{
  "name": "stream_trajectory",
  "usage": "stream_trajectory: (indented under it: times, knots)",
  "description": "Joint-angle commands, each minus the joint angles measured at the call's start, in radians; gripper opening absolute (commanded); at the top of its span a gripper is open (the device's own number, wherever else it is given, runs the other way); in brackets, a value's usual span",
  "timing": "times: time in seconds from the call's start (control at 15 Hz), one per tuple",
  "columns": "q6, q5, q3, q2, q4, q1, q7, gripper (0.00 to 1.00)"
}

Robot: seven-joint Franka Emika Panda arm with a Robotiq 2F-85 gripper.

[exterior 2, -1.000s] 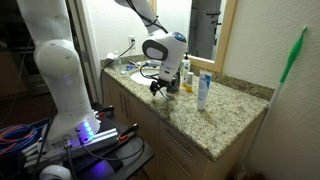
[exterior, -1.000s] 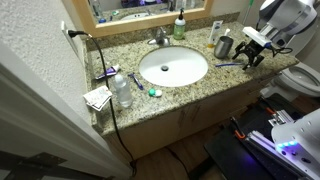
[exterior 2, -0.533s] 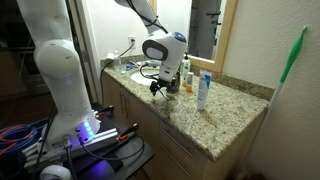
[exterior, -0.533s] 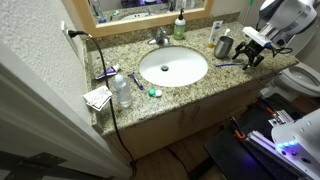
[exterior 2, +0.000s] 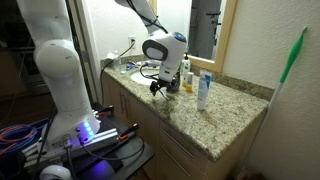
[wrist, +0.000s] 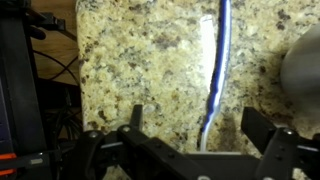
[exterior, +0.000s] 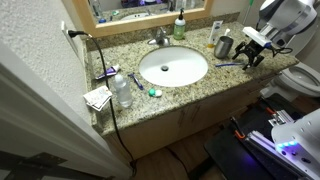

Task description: Close the faucet, move the cup to the right of the counter, then pick the toothbrush and put it in the cup

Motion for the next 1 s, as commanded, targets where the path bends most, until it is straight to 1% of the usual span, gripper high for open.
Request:
stream_trajectory:
  times: [0.0, 0.6, 0.73, 0.8, 0.87, 0.93]
  knots:
    - [-0.002, -0.003, 0.002, -0.001, 0.000, -0.002, 0.002, 1.00]
    - [-0.002, -0.003, 0.002, -0.001, 0.000, -0.002, 0.002, 1.00]
    - [-0.011, 0.014, 0.005, -0.009, -0.001, 0.000, 0.001, 1.00]
    - [-0.008, 0.008, 0.006, -0.010, -0.002, 0.002, 0.011, 0.92]
    - [-0.009, 0.007, 0.008, -0.009, -0.001, 0.004, 0.017, 0.74]
    - [-0.010, 0.011, 0.010, -0.008, -0.001, 0.007, 0.020, 0.66]
